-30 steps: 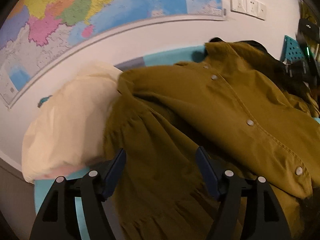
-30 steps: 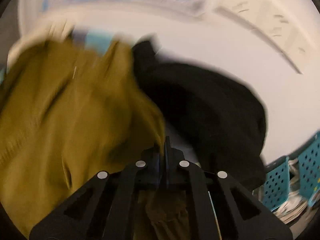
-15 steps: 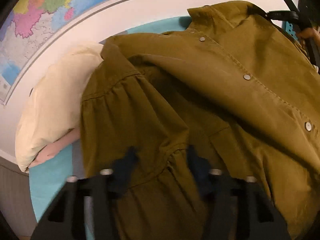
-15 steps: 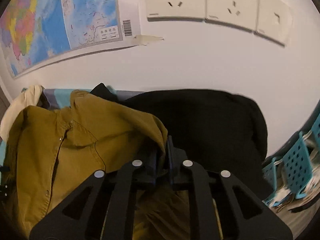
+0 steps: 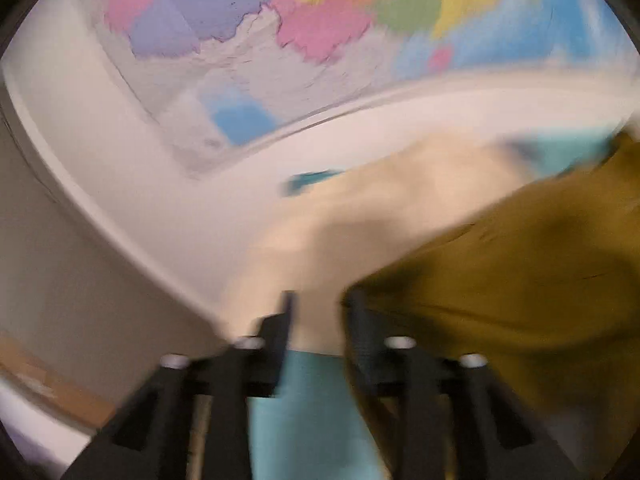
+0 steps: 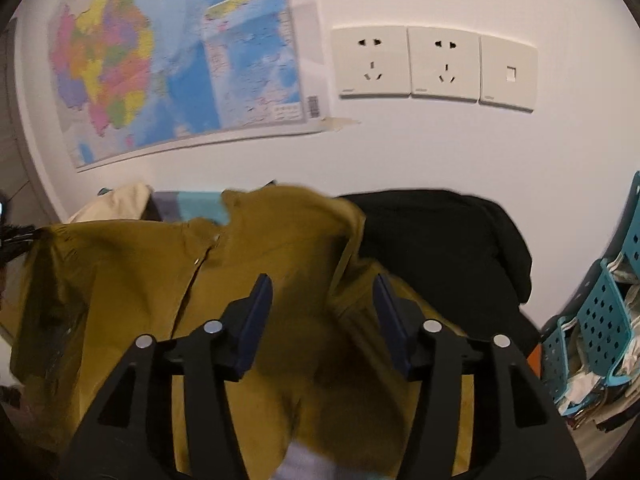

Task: Fold large clothes
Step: 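Lower the jacket onto the bed with both tools, spreading it flat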

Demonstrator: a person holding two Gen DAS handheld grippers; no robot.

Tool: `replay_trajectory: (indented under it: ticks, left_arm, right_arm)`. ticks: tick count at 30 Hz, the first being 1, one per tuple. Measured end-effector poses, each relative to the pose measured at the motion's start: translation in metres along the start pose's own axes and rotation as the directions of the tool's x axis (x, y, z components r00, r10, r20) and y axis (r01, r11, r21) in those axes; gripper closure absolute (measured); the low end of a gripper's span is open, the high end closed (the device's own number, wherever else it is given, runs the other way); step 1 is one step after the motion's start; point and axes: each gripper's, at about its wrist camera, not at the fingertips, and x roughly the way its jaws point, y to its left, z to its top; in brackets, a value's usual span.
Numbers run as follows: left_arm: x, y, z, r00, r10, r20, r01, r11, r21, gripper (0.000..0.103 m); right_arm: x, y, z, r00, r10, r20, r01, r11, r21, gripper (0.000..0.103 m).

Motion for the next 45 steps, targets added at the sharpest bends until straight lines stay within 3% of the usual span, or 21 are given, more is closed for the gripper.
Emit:
replay_trajectory:
  ticks: [4,7,9,10,11,14,16,18,20,22,25,27,28,29,34,35,37,38,41,44,45]
  left_arm:
    - [0.023,-0.033,-0.017,0.985,0.17,-0.016,-0.168,0.981,0.097,0.063]
    - [-0.002,-0.018,-0.026,1.0,0.006,0.008,-0.005,0.998,-0.062,0.063]
    - [-0.034,0.003,-0.034,0.983,-0.139,0.117,0.157,0.975,-0.156,0.051]
    - [-0.047,0.013,-0.038,0.96,-0.226,0.162,0.254,0.95,-0.182,0.044]
    - [-0.061,0.021,-0.044,0.913,-0.355,0.202,0.393,0.899,-0.194,0.043]
    - [-0.095,0.01,-0.066,0.779,-0.578,0.243,0.613,0.783,-0.102,0.04]
    - [-0.109,-0.021,-0.083,0.696,-0.688,0.205,0.703,0.711,0.0,0.031]
    - [-0.113,-0.06,-0.099,0.639,-0.762,0.11,0.761,0.646,0.054,0.029]
    - [-0.106,-0.092,-0.109,0.624,-0.781,0.005,0.779,0.623,0.072,0.029]
    - [-0.089,-0.118,-0.118,0.587,-0.804,-0.1,0.809,0.588,0.02,0.029]
    - [-0.082,-0.124,-0.119,0.551,-0.83,-0.087,0.831,0.555,-0.034,0.027]
    - [-0.081,-0.125,-0.118,0.502,-0.861,-0.08,0.859,0.507,-0.071,0.041]
    - [-0.08,-0.126,-0.117,0.458,-0.886,-0.074,0.881,0.463,-0.098,0.066]
    - [-0.082,-0.131,-0.119,0.44,-0.895,-0.075,0.887,0.446,-0.119,0.083]
    - [-0.079,-0.094,-0.114,0.45,-0.893,0.016,0.875,0.438,-0.206,0.097]
    - [-0.08,-0.087,-0.113,0.471,-0.881,0.04,0.864,0.451,-0.226,0.098]
    - [-0.07,-0.055,-0.115,0.588,-0.805,0.077,0.791,0.552,-0.264,0.098]
    - [-0.062,-0.042,-0.117,0.625,-0.777,0.072,0.76,0.584,-0.285,0.098]
    - [-0.047,-0.035,-0.129,0.655,-0.755,0.023,0.722,0.616,-0.315,0.097]
    - [-0.051,-0.054,-0.123,0.722,-0.692,-0.006,0.669,0.7,-0.248,0.097]
    - [-0.052,-0.058,-0.123,0.732,-0.682,-0.008,0.66,0.711,-0.241,0.097]
  right_arm:
    - [-0.014,0.005,-0.027,0.999,0.041,-0.013,-0.041,0.999,0.021,0.044]
    - [-0.03,0.004,-0.051,0.997,0.08,-0.012,-0.079,0.994,0.069,0.039]
    - [-0.042,0.001,-0.07,0.991,0.13,-0.011,-0.128,0.985,0.119,0.038]
    - [-0.048,0.0,-0.084,0.989,0.147,-0.015,-0.144,0.979,0.142,0.038]
    - [-0.052,-0.001,-0.093,0.988,0.153,-0.021,-0.148,0.978,0.149,0.038]
    - [-0.062,0.004,-0.126,0.983,0.179,-0.05,-0.168,0.969,0.179,0.037]
    - [-0.065,0.007,-0.144,0.979,0.197,-0.057,-0.181,0.96,0.212,0.037]
    - [-0.068,0.011,-0.158,0.975,0.214,-0.056,-0.194,0.951,0.239,0.037]
    - [-0.071,0.013,-0.168,0.973,0.228,-0.045,-0.207,0.94,0.272,0.037]
    - [-0.074,0.016,-0.175,0.971,0.238,-0.036,-0.217,0.93,0.297,0.037]
    - [-0.08,0.021,-0.181,0.968,0.251,-0.028,-0.232,0.926,0.297,0.034]
    - [-0.084,0.025,-0.183,0.966,0.256,-0.019,-0.24,0.926,0.292,0.033]
    - [-0.085,0.028,-0.184,0.966,0.26,-0.015,-0.244,0.925,0.29,0.033]
    - [-0.085,0.029,-0.185,0.966,0.259,-0.012,-0.245,0.925,0.292,0.033]
    - [-0.089,0.04,-0.182,0.962,0.274,-0.005,-0.261,0.923,0.282,0.033]
    - [-0.092,0.042,-0.18,0.962,0.275,-0.002,-0.264,0.926,0.27,0.033]
    - [-0.097,0.047,-0.178,0.957,0.29,0.011,-0.283,0.926,0.25,0.033]
    - [-0.098,0.048,-0.177,0.958,0.286,0.011,-0.28,0.928,0.244,0.033]
    - [-0.092,0.047,-0.181,0.963,0.27,-0.012,-0.259,0.933,0.25,0.031]
    - [-0.079,0.054,-0.188,0.955,0.293,-0.043,-0.272,0.926,0.263,0.031]
    - [-0.074,0.059,-0.19,0.951,0.305,-0.057,-0.281,0.924,0.258,0.031]
